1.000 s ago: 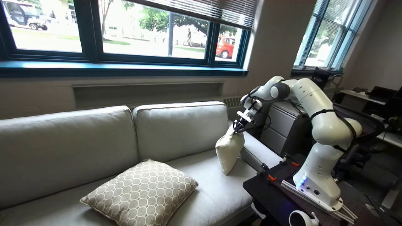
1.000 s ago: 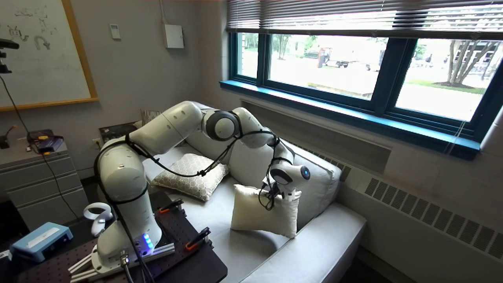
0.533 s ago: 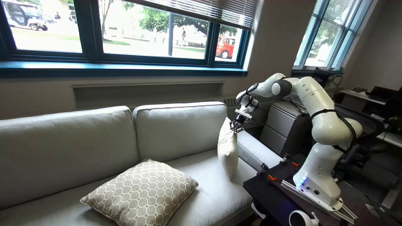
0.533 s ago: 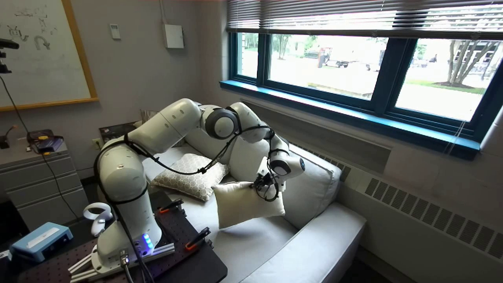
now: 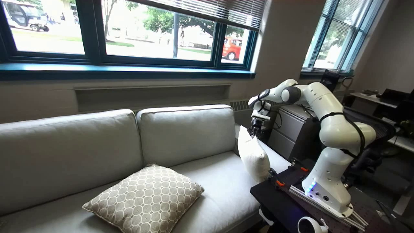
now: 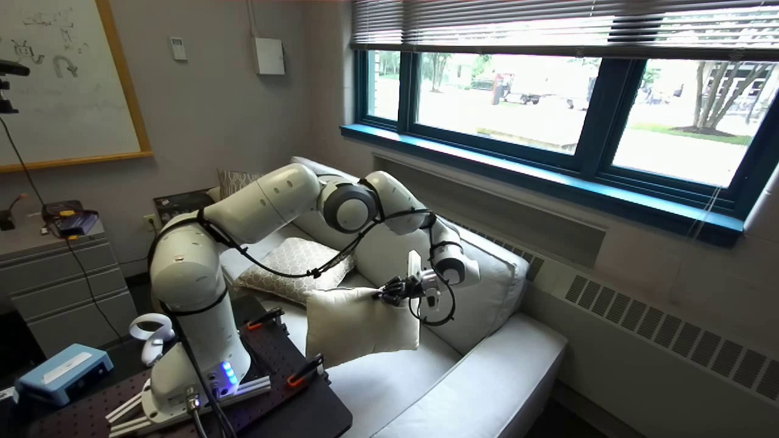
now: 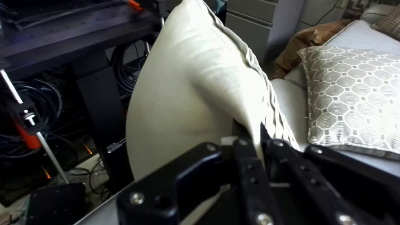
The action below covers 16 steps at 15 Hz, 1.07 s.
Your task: Place the small pillow against the right armrest of the sofa, place the pillow in the middle of the sofa in front of the small pillow on the right
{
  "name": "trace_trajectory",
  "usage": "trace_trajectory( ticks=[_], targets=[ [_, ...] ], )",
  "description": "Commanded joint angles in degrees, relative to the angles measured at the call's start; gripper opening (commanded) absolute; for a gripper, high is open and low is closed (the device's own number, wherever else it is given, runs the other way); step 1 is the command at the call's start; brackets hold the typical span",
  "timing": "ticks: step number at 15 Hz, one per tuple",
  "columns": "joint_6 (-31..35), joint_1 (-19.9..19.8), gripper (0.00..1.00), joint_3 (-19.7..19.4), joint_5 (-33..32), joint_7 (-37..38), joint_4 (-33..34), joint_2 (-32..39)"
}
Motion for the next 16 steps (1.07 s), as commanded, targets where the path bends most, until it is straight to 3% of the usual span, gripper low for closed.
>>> trace_trajectory(
  ticks=[1, 7, 14, 16],
  targets=[
    [-4.05, -1.77, 0.02, 0.03, -2.17, 3.16, 9.68, 5.18],
    [9.09, -1.37, 0.02, -2.60, -8.68, 6.99, 19.94, 11.18],
    [21.35, -0.97, 0.02, -0.26, -11.92, 6.50, 26.56, 15.22],
    [25.70, -0.50, 0.02, -3.11, -10.84, 7.13, 25.58, 14.93]
  ],
)
